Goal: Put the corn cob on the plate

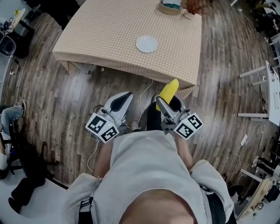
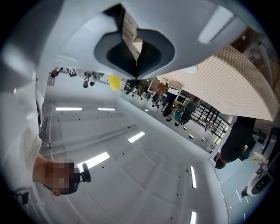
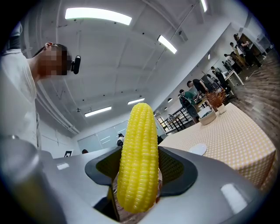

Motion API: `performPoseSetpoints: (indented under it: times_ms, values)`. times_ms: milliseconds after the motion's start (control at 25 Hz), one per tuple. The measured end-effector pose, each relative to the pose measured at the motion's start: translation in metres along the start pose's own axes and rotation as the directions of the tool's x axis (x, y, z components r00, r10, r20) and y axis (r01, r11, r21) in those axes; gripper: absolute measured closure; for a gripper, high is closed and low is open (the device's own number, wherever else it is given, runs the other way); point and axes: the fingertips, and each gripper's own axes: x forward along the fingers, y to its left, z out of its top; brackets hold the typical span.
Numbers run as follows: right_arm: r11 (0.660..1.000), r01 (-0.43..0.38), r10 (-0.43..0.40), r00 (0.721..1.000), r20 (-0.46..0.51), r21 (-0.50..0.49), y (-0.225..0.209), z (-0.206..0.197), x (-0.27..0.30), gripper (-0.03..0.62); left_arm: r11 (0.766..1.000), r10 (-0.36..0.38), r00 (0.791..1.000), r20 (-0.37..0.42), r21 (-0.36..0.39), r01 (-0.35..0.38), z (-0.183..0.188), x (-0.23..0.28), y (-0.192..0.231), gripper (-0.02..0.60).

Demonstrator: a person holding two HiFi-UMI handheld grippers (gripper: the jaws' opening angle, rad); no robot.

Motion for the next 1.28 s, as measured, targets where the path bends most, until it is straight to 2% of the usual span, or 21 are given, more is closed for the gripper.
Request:
performPoseSetpoints:
  times_ms: [240, 480, 720, 1000, 1280]
  values:
    - [0.999, -0.048, 0.048, 0.999, -0.016, 0.000, -0.051, 0.030, 0.038, 0.335, 0.998, 0.066, 0.998, 0.020, -0.003, -0.066, 0.014, 0.056, 0.034, 0.574]
    - [0.996, -0.082, 0.083, 0.996, -0.035, 0.031, -0.118, 0.066, 0.070, 0.335, 0.995, 0.100, 0.994, 0.033, 0.015, -0.100, 0.037, 0.138, 0.061, 0.574]
    - [0.991, -0.133, 0.134, 0.990, -0.036, 0.035, -0.167, 0.108, 0.096, 0.335, 0.990, 0.133, 0.990, 0.045, 0.042, -0.135, 0.056, 0.201, 0.076, 0.574]
    - [0.981, -0.191, 0.191, 0.980, -0.047, 0.023, -0.202, 0.141, 0.124, 0.335, 0.980, 0.185, 0.980, 0.074, 0.062, -0.190, 0.074, 0.243, 0.097, 0.574]
    - [0.980, -0.194, 0.196, 0.978, -0.067, 0.043, -0.226, 0.144, 0.151, 0.335, 0.976, 0.207, 0.976, 0.067, 0.056, -0.211, 0.078, 0.260, 0.119, 0.574]
